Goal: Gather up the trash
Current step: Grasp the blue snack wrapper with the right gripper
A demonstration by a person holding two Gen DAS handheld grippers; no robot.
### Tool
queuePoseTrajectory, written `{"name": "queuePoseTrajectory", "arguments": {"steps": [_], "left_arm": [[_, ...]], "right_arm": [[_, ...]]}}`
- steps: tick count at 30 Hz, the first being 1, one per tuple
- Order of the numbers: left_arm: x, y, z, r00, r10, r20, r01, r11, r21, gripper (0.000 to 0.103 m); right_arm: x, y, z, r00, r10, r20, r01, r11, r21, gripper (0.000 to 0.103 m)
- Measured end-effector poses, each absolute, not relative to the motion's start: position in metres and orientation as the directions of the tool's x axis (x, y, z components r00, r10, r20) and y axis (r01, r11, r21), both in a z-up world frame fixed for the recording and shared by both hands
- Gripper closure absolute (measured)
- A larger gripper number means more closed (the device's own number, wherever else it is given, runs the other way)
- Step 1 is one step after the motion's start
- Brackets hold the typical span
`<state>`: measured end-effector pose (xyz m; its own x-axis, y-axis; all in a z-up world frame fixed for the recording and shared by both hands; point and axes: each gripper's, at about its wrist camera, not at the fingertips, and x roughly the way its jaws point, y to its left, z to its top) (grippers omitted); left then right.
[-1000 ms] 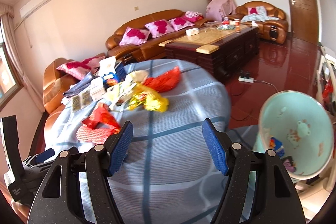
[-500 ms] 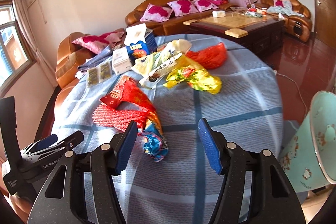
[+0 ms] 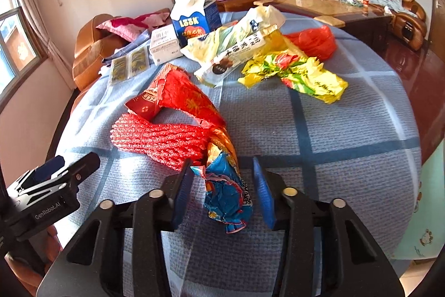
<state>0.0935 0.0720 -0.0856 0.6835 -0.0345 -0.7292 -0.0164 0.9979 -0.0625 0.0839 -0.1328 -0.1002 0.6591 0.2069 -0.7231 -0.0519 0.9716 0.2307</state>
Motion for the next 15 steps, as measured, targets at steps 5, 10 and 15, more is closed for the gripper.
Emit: {"name": "queuePoseTrajectory", "arguments": {"steps": [5, 10, 15], "left_arm": [[0.099, 0.062, -0.078, 0.698, -0.051, -0.715, 0.01, 0.998, -0.061, 0.006], [0.108, 0.05, -0.073, 0.699, -0.081, -0.71, 0.041, 0.996, -0.073, 0.006], [0.121, 0.033, -0.071, 0.683, -0.125, -0.72, 0.073, 0.992, -0.103, 0.007]], "right_arm": [[0.085, -0.131, -0.103, 0.654, 0.224, -0.723, -0.075, 0.97, 0.232, 0.08], [0.079, -0.141, -0.091, 0.693, 0.212, -0.689, -0.054, 0.968, 0.244, 0.08], [0.066, -0.159, -0.077, 0.742, 0.176, -0.647, -0.018, 0.97, 0.243, 0.08]]}}
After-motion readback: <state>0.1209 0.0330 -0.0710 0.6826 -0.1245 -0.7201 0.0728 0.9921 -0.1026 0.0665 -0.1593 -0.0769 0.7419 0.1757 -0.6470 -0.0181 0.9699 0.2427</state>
